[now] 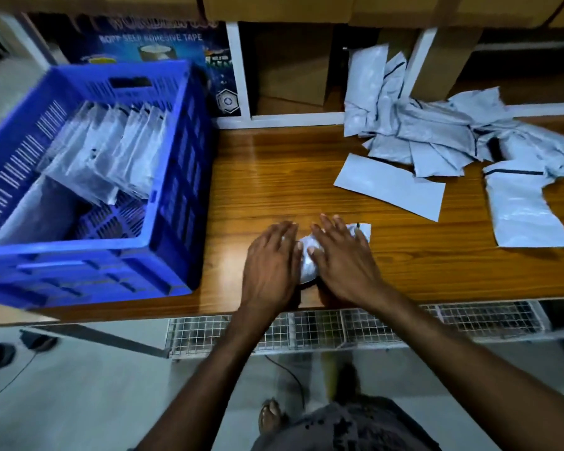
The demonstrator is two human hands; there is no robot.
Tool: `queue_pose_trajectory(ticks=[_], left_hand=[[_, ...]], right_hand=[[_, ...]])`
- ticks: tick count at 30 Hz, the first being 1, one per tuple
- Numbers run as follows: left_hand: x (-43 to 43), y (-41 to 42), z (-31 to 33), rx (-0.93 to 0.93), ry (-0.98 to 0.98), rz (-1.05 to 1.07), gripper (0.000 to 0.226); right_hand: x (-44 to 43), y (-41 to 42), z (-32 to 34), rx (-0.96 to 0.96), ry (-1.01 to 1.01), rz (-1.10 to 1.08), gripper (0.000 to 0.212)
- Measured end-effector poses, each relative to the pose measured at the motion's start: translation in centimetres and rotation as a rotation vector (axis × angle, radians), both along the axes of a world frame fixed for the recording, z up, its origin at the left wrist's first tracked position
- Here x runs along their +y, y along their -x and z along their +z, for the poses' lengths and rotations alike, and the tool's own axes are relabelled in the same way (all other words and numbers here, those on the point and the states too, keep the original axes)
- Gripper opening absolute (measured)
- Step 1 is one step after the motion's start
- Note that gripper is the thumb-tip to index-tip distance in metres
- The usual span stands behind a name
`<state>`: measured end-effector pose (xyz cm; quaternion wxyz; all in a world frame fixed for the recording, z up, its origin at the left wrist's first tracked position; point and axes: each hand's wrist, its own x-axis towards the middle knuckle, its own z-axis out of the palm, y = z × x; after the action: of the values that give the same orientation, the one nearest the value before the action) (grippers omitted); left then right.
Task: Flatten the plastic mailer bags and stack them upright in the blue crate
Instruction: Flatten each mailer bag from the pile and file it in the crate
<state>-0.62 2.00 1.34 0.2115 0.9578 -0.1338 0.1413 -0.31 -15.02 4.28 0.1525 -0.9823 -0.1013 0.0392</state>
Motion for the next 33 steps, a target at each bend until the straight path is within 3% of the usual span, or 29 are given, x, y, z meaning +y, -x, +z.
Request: queue_pose_trajectory(ticks=[2,4,9,17,21,24,27,30,33], left_hand=[[-1.3,0.0,-1.5,0.09,-0.129,-0.047,0.053],[-1.2,0.8,-3.2,0.135,-0.17,-0.052,0.057],[-0.8,0.5,-3.3,0.146,-0.153,0.022,0.056],[-0.6,-0.3,-3.1,0.21,-0.14,0.06,0.055],[0.1,-1.4,-3.0,0.265,-0.178,0.034,0.055],[0.6,-1.4,-2.6,0.25,-0.261,0.027,0.056],[-0.7,-1.0,-1.4,0.219,-0.266,0.026,0.056],[-2.7,-0.3,-1.5,0.283,-0.147,0.046,0.056],[-1.8,1.0,-2.9,0.276,-0.166,0.068,0.056]], right_hand=[[-0.3,0.2,-2.4,0.075,0.113,-0.025,0.059],[-1.0,0.3,-3.5,0.019,0.178,-0.003,0.062],[-1.2,-0.9,-4.6,-0.031,0.175,0.003,0.065],[-3.3,-3.1,-4.4,0.042,0.111,0.096,0.069],[-5.7,-5.5,-3.3,0.123,0.163,0.265,0.072],[-9.3,-6.2,-2.4,0.048,0.313,0.364,0.068],[-7.8,-4.8,-1.0,-0.049,0.301,0.325,0.061],[-2.9,-2.6,-1.7,0.025,0.162,0.175,0.057],[-0.9,-0.5,-3.8,-0.012,0.153,0.134,0.056]])
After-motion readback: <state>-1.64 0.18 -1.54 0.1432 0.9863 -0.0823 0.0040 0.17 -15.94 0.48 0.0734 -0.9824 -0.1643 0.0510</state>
